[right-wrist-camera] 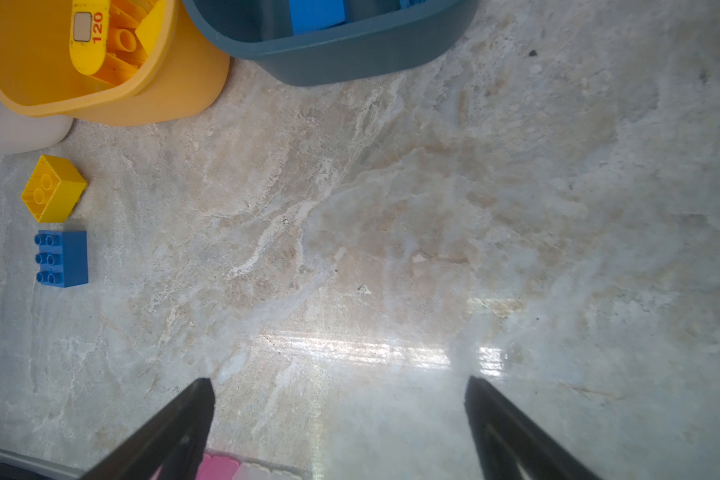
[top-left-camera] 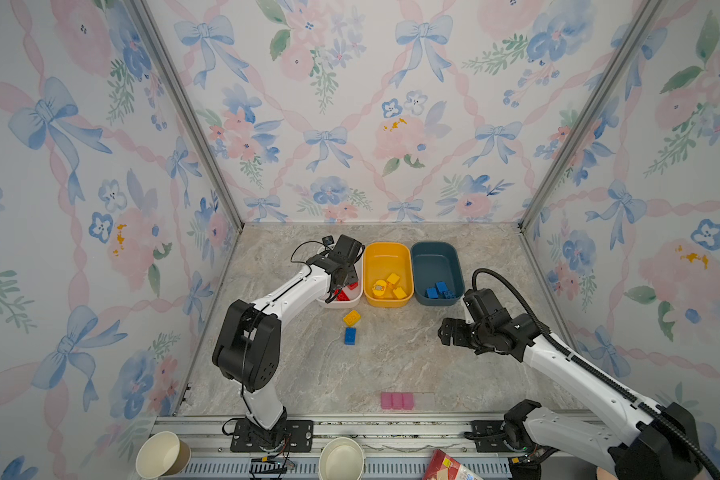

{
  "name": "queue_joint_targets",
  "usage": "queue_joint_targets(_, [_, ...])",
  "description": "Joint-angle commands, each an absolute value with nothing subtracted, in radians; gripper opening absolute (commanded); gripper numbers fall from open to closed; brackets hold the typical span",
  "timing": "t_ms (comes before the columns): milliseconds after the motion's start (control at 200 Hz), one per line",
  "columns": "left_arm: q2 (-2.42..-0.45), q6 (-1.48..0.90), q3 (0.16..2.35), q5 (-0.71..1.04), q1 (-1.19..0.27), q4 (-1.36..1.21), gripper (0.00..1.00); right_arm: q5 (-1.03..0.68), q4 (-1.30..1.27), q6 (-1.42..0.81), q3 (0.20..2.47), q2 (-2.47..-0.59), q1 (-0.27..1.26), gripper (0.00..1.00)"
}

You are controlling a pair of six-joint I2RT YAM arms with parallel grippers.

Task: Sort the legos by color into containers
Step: 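Carry the red brick with the left gripper over the white tub, then open the left gripper to drop the red brick into the white tub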

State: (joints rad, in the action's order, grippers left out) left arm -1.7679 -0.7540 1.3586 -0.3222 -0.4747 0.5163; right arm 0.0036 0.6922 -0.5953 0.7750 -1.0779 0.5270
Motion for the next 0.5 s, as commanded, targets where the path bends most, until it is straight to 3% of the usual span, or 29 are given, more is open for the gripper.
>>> queue_joint_targets(0, [-1.823, -0.696, 1.409, -0.340, -0.450, 0.487, 0.34, 0.003, 0.715, -0.605, 0.799, -1.064, 0.541, 0.97])
queue_joint_targets(290, [-1.947, -0.654, 1.497, -0.326, -0.385, 0.463, 0.38, 0.002, 0.709, -0.607, 0.798, -1.071, 0.543, 0.97])
queue_joint_targets(495, [-1.965, -0.645, 1.496, -0.319, -0.382, 0.450, 0.58, 0.002, 0.710, -0.607, 0.804, -1.074, 0.547, 0.97])
